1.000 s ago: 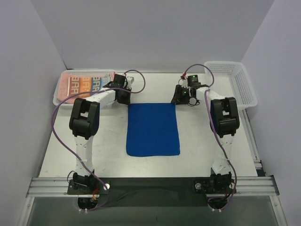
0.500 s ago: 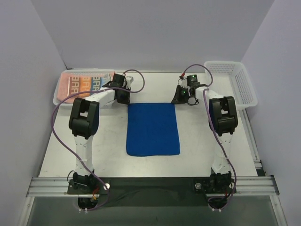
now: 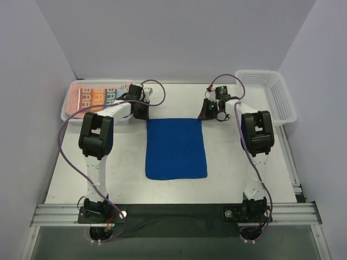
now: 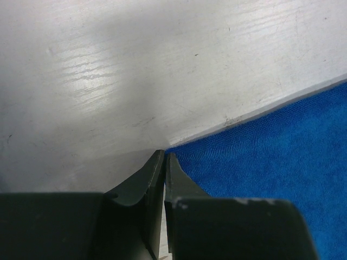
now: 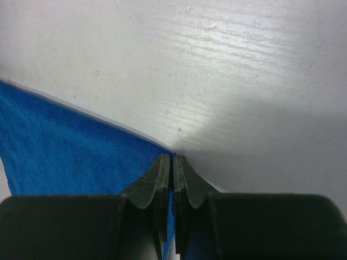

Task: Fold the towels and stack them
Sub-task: Fold the towel

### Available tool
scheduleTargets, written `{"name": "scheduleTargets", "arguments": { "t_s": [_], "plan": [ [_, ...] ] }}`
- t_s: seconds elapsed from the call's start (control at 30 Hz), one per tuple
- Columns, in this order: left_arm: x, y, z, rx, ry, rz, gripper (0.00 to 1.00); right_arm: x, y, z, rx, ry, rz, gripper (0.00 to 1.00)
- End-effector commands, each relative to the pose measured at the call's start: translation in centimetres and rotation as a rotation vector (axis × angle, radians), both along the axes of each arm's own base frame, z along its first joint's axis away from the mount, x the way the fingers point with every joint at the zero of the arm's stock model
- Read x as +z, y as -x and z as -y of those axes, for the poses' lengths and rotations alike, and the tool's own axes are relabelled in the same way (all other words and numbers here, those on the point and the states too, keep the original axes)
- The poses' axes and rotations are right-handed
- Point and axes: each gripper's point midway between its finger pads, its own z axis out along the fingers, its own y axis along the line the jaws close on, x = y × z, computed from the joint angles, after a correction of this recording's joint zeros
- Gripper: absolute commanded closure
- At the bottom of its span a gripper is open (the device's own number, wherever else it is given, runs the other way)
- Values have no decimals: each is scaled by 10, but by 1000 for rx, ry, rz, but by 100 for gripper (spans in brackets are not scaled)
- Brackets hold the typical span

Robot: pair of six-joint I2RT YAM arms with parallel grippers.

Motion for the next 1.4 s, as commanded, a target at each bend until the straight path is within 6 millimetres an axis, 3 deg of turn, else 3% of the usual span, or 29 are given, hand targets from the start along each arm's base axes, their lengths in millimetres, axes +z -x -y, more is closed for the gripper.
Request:
{"name": "scheduleTargets", "arguments": {
  "t_s": [0.0, 0.3, 0.63, 0.87, 1.1, 1.37],
  "plan": [
    [50, -16, -5, 5, 35, 105, 100, 35, 3, -1, 7, 5, 32, 100],
    [83, -5, -1, 24, 106, 168, 100, 62, 9, 1, -12, -7, 94, 100],
    [98, 19, -3, 40, 144, 177, 100, 75, 34, 4, -42, -11, 107, 100],
    [101, 57, 0, 48, 184, 152, 100, 81, 62, 7, -71, -10, 115, 100],
    [102, 103, 4, 77, 241, 108, 100, 73, 100, 2, -52, 8, 81, 100],
    [89, 154, -1, 94, 255, 52, 100, 66, 144, -1, -29, 47, 73, 100]
  ]
}}
